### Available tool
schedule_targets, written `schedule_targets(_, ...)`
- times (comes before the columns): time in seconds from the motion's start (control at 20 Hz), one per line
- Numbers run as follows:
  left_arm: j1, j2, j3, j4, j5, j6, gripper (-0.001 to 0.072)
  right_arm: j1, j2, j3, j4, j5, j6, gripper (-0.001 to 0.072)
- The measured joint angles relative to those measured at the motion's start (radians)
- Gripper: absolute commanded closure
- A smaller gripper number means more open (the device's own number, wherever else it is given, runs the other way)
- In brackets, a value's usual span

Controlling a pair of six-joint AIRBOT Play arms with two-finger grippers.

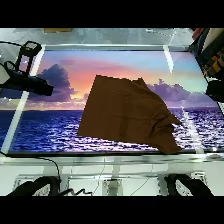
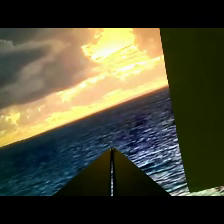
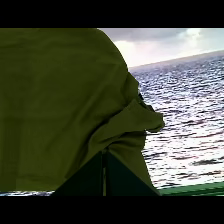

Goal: Fold the clothes and pants, and hang the long-sleeved shirts on hangers.

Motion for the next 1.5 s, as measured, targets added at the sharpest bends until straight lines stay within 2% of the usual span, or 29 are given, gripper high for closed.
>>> schedule_targets(0.9, 0.0, -0.003, 0.0, -0.021, 0.006, 0.0, 0.0695, 0.0, 0.0, 0.0, 0.0, -0.004, 0.0, 0.07)
schedule_targets(1.2, 0.0, -0.083, -0.003, -0.095, 0.045, 0.0, 0.0694, 0.0, 0.0, 0.0, -0.037, -0.117, -0.005, 0.0699)
schedule_targets(1.3, 0.0, -0.138, -0.003, -0.093, 0.046, -0.001, 0.0693, -0.001, 0.0, 0.0, -0.066, -0.17, -0.041, 0.0699)
schedule_targets(1.5, 0.025, -0.269, -0.007, -0.095, -0.016, -0.003, 0.0694, -0.001, -0.001, 0.0, -0.115, -0.256, -0.208, 0.0698)
